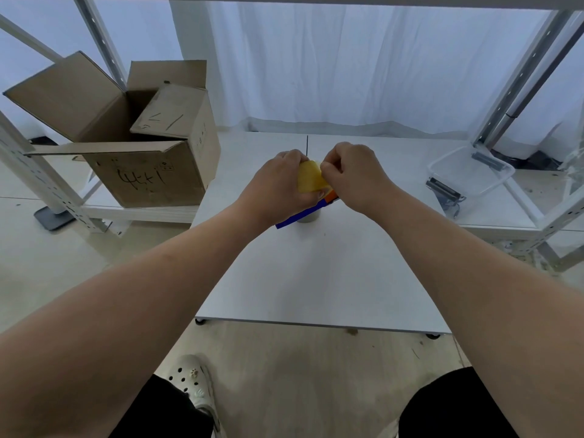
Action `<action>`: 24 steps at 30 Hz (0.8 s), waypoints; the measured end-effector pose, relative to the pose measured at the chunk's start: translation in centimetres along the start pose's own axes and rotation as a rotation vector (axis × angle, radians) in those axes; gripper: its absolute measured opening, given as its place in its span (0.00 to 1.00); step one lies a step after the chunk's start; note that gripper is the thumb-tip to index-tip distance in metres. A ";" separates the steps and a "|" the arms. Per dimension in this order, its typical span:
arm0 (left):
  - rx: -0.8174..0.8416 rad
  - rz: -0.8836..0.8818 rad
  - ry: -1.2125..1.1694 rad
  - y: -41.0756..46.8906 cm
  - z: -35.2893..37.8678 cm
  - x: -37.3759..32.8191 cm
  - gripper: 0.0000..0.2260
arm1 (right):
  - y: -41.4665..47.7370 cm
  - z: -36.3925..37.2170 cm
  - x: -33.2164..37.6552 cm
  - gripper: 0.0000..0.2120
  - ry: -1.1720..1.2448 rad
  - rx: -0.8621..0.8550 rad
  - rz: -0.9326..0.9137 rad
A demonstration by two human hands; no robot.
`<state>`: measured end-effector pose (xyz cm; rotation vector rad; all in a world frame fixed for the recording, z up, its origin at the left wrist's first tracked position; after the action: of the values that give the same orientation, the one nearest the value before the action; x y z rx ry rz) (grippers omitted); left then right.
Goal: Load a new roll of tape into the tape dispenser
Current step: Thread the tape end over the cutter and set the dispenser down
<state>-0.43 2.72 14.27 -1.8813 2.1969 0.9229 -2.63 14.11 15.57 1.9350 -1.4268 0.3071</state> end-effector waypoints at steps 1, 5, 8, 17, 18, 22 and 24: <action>0.010 -0.012 -0.026 0.0 0.0 0.1 0.26 | 0.0 -0.2 -0.2 0.10 0.041 -0.004 0.030; 0.036 -0.033 -0.099 -0.2 -0.1 0.3 0.25 | 0.2 -0.5 -0.9 0.09 0.240 -0.020 0.170; 0.044 -0.035 -0.115 -0.3 -0.2 0.3 0.25 | 0.2 -0.6 -0.9 0.07 0.276 -0.012 0.197; 0.062 -0.026 -0.181 -0.7 -0.5 0.6 0.25 | 0.9 -2.2 -3.2 0.08 0.301 -0.099 0.327; 0.068 -0.024 -0.184 -0.7 -0.5 0.7 0.25 | 0.9 -2.4 -3.5 0.09 0.309 -0.113 0.339; 0.073 -0.033 -0.204 -1.0 -0.4 1.1 0.24 | 0.9 -2.9 -3.9 0.08 0.268 -0.118 0.310; 0.063 -0.039 -0.221 -1.1 -0.4 1.3 0.24 | 0.9 -2.9 -4.0 0.06 0.267 -0.108 0.296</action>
<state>0.42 1.40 13.59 -1.6980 2.0298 0.9900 -4.28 18.87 15.80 1.5306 -1.5134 0.5897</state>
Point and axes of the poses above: each hand's wrist, its own y-axis towards the middle knuckle, its own z-axis out of the palm, x = y × z, the point moved 7 cm from there along y, towards the middle knuckle, and after that the axes turned 8 degrees about -x, right-handed, at the moved point
